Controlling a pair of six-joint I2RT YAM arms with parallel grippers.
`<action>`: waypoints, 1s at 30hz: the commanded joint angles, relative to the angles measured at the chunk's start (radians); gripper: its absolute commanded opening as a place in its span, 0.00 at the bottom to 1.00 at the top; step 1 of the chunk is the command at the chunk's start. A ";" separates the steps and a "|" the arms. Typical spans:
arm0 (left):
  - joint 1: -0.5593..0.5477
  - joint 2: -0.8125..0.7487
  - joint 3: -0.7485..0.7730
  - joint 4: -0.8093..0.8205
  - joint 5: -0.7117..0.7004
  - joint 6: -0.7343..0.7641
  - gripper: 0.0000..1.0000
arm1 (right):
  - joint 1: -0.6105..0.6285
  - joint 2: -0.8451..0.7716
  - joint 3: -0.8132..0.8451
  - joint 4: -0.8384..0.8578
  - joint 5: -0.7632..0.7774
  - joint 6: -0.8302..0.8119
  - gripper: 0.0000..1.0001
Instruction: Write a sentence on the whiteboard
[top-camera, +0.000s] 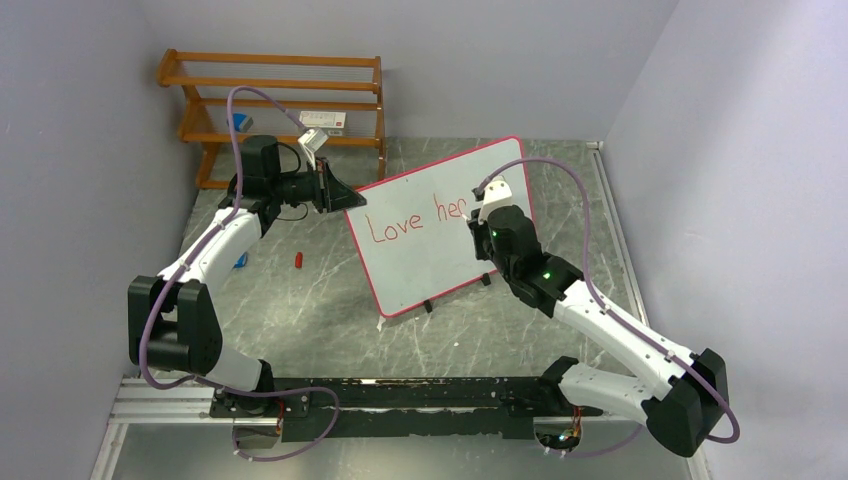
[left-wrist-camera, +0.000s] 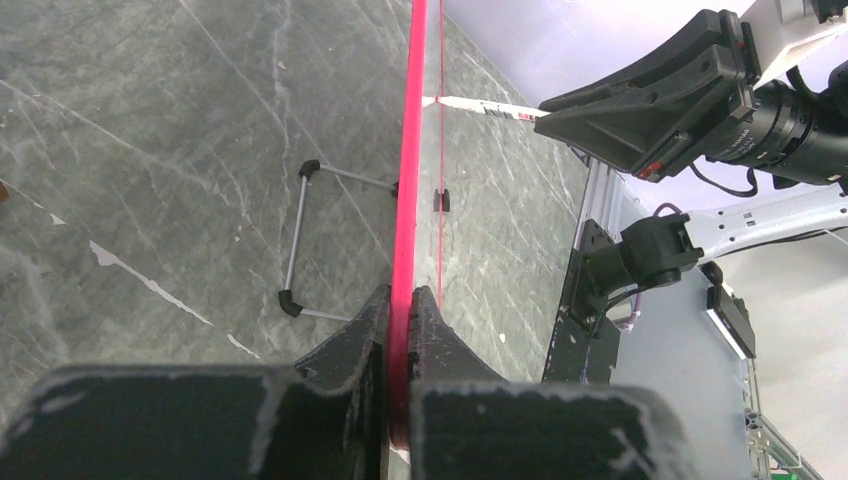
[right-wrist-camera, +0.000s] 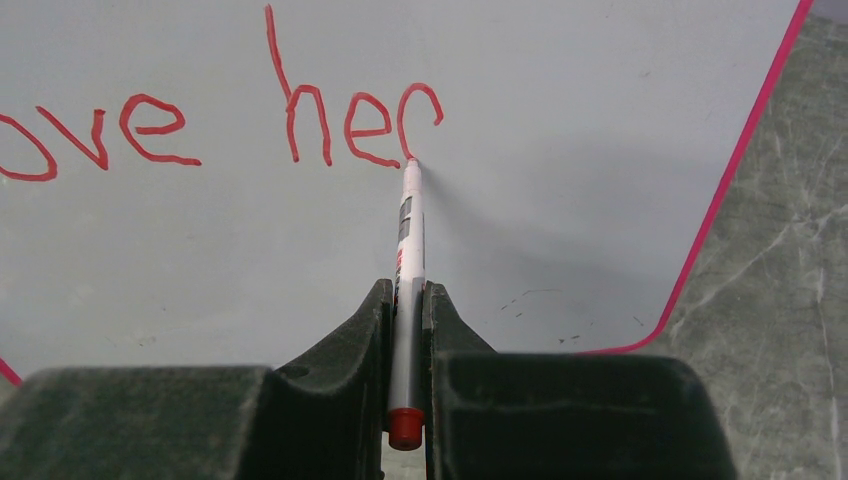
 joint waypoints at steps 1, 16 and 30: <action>-0.029 0.044 -0.015 -0.104 -0.053 0.071 0.05 | -0.006 -0.010 -0.020 -0.002 0.033 0.002 0.00; -0.029 0.044 -0.015 -0.105 -0.052 0.074 0.05 | -0.011 0.022 0.013 0.087 0.050 -0.022 0.00; -0.029 0.046 -0.016 -0.102 -0.049 0.070 0.05 | -0.015 0.035 0.034 0.123 0.058 -0.036 0.00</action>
